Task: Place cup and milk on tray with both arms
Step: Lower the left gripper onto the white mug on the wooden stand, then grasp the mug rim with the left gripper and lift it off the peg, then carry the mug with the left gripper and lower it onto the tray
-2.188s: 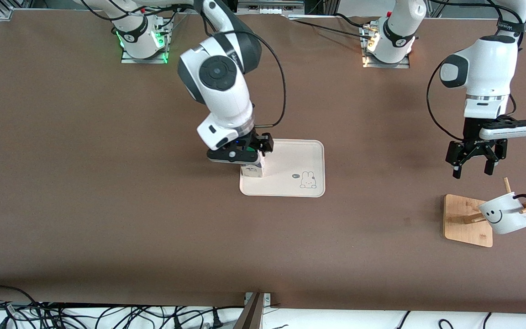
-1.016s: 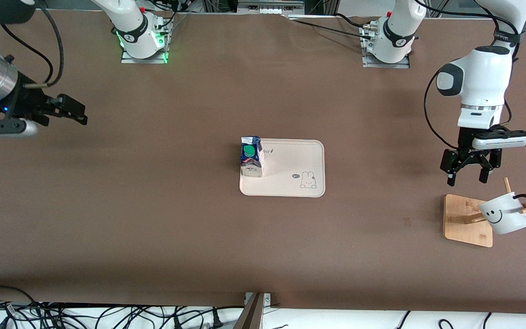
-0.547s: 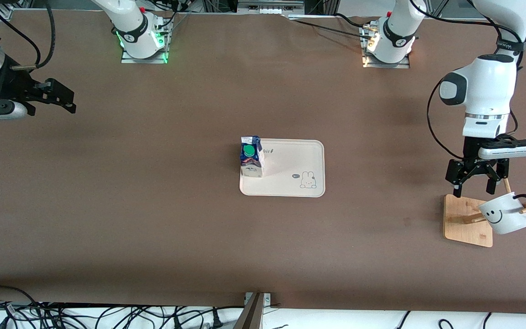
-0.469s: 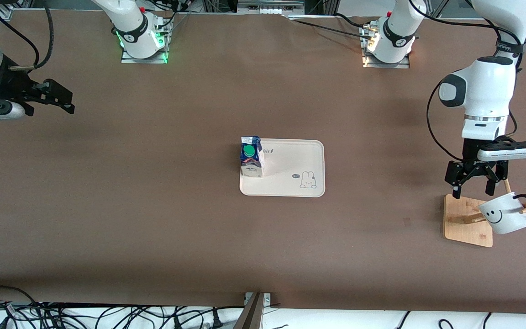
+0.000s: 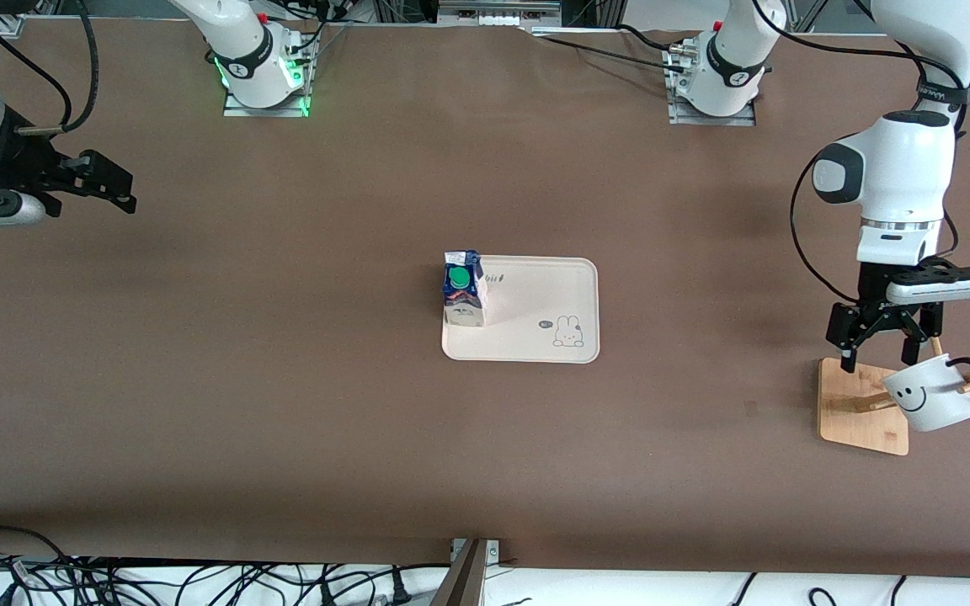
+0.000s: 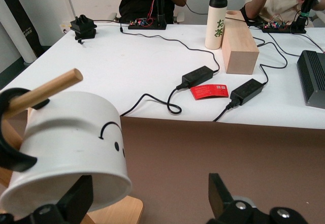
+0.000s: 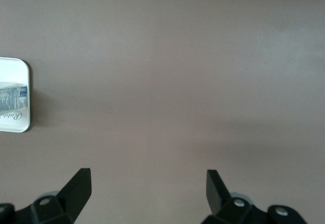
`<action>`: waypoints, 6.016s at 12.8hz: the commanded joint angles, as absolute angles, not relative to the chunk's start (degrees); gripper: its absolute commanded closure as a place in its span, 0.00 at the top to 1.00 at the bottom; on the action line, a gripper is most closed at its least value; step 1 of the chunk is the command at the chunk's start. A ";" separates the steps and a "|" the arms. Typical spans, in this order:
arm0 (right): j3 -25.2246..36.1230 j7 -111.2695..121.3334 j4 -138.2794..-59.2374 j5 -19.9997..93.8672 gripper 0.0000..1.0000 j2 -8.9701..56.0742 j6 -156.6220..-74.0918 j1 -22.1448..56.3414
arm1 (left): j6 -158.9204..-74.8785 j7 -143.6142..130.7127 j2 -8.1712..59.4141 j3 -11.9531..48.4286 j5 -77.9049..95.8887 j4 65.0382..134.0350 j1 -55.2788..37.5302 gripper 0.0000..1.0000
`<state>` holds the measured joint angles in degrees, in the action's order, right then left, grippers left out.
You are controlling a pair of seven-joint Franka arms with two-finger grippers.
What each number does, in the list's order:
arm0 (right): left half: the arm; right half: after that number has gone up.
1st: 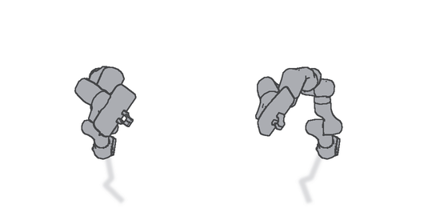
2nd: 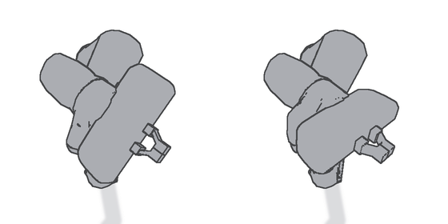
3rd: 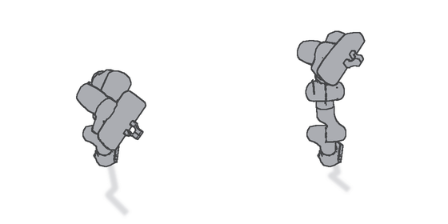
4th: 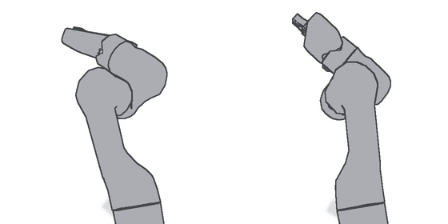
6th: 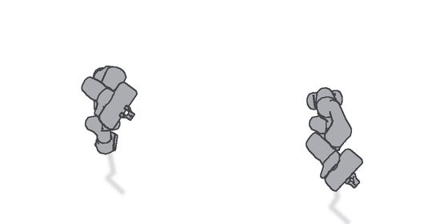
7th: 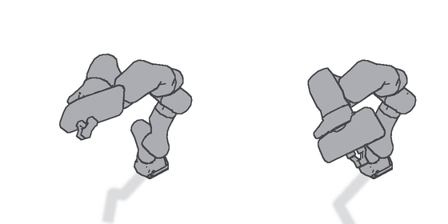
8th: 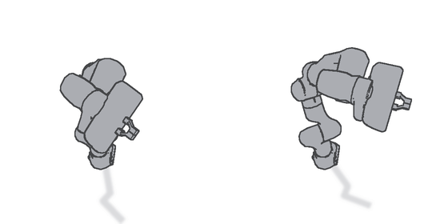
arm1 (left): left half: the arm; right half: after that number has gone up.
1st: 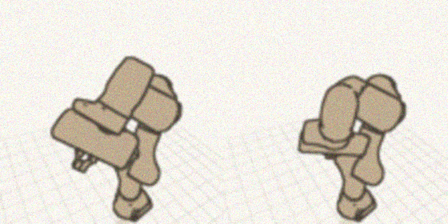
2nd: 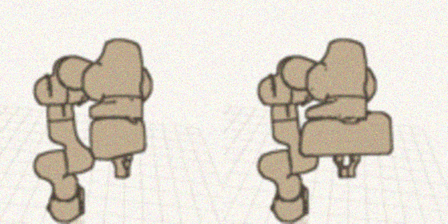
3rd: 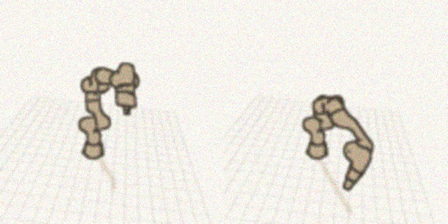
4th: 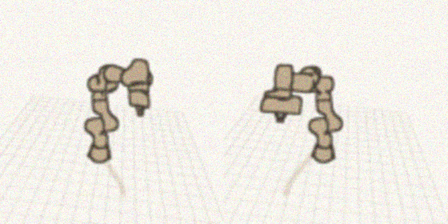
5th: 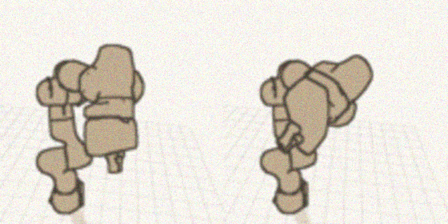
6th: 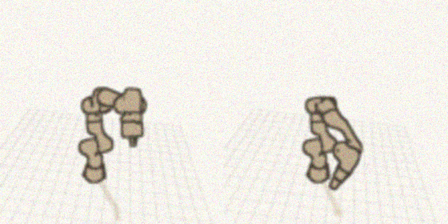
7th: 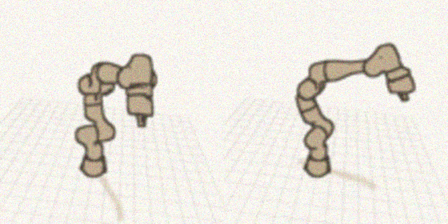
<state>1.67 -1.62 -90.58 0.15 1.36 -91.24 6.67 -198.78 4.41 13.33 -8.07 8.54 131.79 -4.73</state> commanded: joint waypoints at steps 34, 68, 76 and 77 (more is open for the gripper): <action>1.05 -1.67 -89.12 0.00 1.00 2.29 -92.37 6.42 | -198.72 3.16 16.00 -7.82 17.05 128.31 -5.44 0.00; 0.79 -1.58 -89.12 -0.35 1.00 2.11 -93.08 6.42 | -132.06 17.85 4.75 -4.14 5.63 118.85 -7.64 0.00; 0.88 -1.58 -89.12 -0.26 1.00 2.11 -93.08 6.42 | -95.21 -7.70 9.73 2.72 -5.90 100.23 -15.46 0.00; 0.79 -1.58 -89.03 -0.52 1.00 2.20 -93.25 6.42 | -94.58 -10.69 11.93 3.16 -3.89 98.11 -16.69 0.00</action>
